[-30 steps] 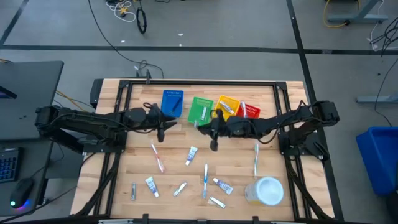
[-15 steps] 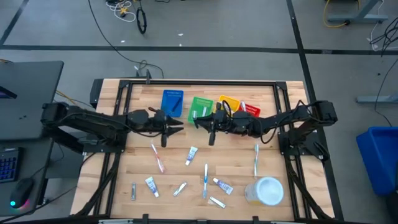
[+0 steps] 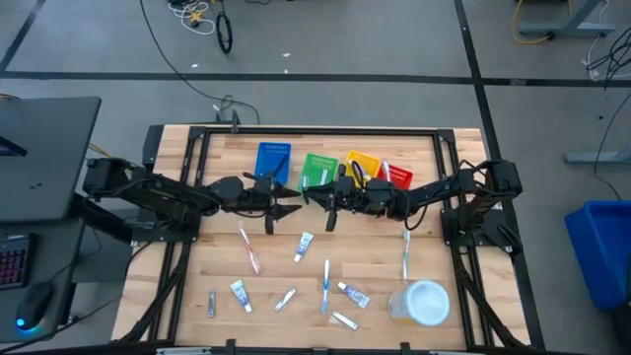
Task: Pick & Place Travel size toiletries
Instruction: Put the blue razor into the blue bin
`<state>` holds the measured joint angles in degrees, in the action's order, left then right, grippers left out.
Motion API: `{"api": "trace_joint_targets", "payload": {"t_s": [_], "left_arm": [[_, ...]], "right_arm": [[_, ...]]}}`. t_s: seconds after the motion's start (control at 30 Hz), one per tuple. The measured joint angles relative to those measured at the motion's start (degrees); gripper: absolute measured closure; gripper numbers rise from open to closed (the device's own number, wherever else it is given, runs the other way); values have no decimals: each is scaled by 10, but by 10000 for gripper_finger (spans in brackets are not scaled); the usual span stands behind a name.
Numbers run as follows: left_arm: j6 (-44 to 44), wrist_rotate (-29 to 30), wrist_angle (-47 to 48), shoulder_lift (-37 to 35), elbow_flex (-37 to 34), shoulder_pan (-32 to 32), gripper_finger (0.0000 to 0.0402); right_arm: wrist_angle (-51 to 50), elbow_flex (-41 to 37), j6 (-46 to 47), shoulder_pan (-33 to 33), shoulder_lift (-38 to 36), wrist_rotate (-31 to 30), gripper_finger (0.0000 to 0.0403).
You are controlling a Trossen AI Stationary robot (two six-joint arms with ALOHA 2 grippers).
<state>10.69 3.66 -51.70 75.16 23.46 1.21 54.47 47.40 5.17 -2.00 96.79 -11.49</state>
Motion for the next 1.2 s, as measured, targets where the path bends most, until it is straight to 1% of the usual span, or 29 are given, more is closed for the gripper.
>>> {"api": "trace_joint_targets", "payload": {"t_s": [0.17,0.4,0.67,0.77,0.87,1.07,1.2], "left_arm": [[-1,19,-6,0,5,0,207],[-8,6,-2,0,31,0,207],[-8,4,6,0,37,0,211],[-7,4,21,0,37,0,231],[-3,6,40,0,37,0,259],[-3,17,42,0,37,0,314],[-2,17,42,0,37,0,341]], "right_arm": [[3,0,14,-2,0,10,373],[1,18,17,-4,2,12,373],[7,44,15,-6,40,10,373],[13,46,14,-5,45,10,373],[22,46,9,-5,45,11,373],[24,46,-1,-5,45,10,373],[24,46,-1,-5,45,9,373]]}}
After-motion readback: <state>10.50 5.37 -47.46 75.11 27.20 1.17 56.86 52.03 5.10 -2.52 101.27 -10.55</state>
